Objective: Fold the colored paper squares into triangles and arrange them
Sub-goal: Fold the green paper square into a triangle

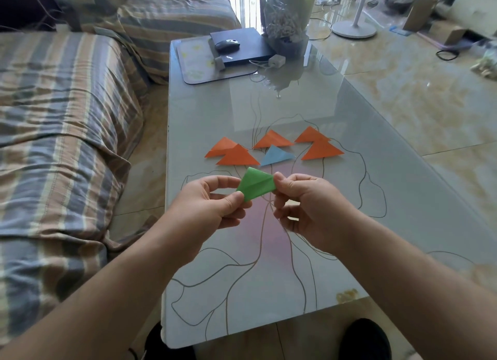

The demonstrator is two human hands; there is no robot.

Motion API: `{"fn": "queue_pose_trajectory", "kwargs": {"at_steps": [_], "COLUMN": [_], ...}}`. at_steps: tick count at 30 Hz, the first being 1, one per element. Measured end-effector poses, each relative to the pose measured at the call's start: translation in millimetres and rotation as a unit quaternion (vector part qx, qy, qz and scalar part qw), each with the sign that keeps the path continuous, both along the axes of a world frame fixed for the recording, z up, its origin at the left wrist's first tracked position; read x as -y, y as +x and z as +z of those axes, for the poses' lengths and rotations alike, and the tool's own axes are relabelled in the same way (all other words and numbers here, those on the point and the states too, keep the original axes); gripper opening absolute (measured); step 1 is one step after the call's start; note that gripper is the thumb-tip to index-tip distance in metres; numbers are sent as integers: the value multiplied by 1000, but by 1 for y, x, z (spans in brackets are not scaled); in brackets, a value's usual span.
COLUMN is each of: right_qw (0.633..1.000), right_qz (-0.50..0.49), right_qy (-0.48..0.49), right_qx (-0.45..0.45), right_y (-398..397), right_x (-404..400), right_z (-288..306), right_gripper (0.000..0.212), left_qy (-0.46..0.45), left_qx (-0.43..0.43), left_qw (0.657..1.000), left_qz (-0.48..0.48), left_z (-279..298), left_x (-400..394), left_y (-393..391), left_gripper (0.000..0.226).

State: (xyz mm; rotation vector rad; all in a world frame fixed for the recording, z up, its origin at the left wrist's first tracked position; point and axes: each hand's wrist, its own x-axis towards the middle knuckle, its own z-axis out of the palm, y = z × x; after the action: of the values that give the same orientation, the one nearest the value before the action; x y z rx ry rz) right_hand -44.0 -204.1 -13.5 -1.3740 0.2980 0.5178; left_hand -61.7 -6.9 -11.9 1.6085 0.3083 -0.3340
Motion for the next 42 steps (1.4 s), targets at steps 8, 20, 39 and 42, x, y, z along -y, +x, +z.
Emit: {"fn": "queue_pose_trajectory", "kwargs": {"at_steps": [8,20,39,42], "right_qw": [998,960,872,928], "right_qz": [10,43,101,34], "right_qy": [-58,-82,-323,-219], "right_qx": [38,263,354,300], "right_y": [1,3,4,9], "right_x": [1,3,6,15], "right_z": [-7,-13,-9,-4], "right_gripper": [41,10,17,14], "left_qy": [15,-148,97,45], "left_qx": [3,-170,174,134], "left_qw": [1000,974,980,987], "left_qz": [7,7,22,82], "left_z": [-1,-5,-4,-3], "left_x": [-5,11,-1,-4], "left_y": [2,-3,9,11], "left_gripper": [28,21,11,12]}}
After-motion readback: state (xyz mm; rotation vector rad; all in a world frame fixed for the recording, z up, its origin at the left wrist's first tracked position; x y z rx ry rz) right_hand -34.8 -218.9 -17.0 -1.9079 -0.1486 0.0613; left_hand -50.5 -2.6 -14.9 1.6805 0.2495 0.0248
